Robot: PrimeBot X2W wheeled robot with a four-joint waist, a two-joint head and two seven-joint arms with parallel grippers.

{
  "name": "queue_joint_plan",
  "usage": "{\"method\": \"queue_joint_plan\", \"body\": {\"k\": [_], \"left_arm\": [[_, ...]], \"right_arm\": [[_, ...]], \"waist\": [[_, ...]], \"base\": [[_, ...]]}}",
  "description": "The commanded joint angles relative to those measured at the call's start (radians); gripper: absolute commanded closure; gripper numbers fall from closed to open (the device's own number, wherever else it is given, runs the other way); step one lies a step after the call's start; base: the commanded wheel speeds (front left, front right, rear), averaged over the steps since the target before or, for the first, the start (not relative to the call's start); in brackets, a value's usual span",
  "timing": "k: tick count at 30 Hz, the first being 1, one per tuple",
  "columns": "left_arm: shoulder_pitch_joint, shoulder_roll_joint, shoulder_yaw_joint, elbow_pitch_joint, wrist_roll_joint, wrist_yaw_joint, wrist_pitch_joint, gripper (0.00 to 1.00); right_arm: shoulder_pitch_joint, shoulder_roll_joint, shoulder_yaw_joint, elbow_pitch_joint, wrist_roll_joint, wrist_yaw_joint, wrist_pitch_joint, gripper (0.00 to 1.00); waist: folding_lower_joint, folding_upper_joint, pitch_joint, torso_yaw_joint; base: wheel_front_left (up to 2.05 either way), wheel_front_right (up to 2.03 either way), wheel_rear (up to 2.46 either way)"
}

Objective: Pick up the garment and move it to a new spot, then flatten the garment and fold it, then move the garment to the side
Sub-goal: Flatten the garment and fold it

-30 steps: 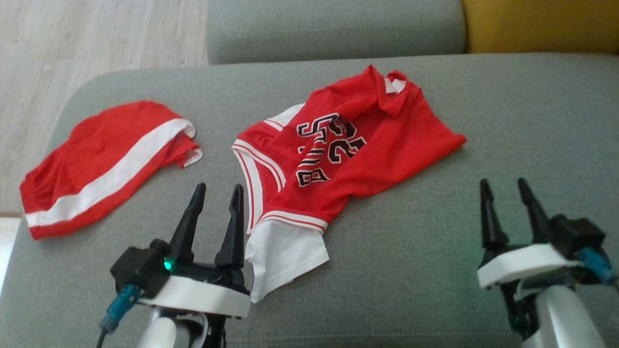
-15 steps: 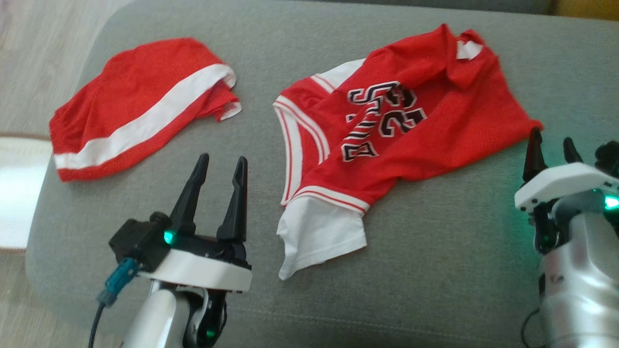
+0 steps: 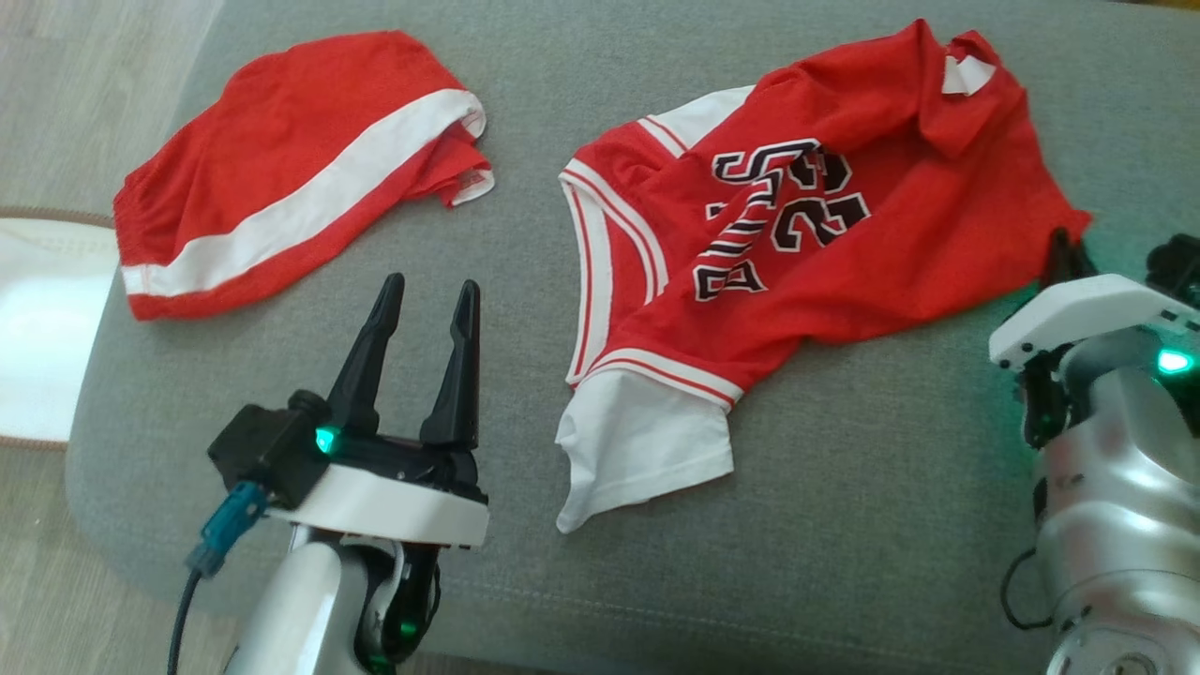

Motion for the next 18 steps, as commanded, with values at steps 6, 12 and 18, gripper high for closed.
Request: {"method": "queue_joint_plan", "body": {"k": [6,12,18], "left_arm": [[-0.029,0.001,0.028,-0.026,-0.004,-0.002,-0.005,0.00],[0.007,0.001,0.037,-0.021,-0.004,0.004,-0.005,0.00],[0.068,0.001,0.049,-0.025,-0.010,0.018,-0.005,0.00]], "right_arm": [[-0.041,-0.001,0.055,0.040,-0.032,-0.001,-0.101,1.00],[0.010,-0.001,0.120,0.048,-0.020,-0.001,-0.145,1.00],[0.123,-0.001,0.192,-0.021,0.065,-0.001,-0.151,1.00]], "waist": [[0.0000,0.0000,-0.045,-0.044],[0.0000,0.0000,-0.119,-0.103],[0.0000,0.0000,-0.205,-0.168]], "base": [[0.00,0.00,0.00],[0.00,0.00,0.00],[0.00,0.00,0.00]]}}
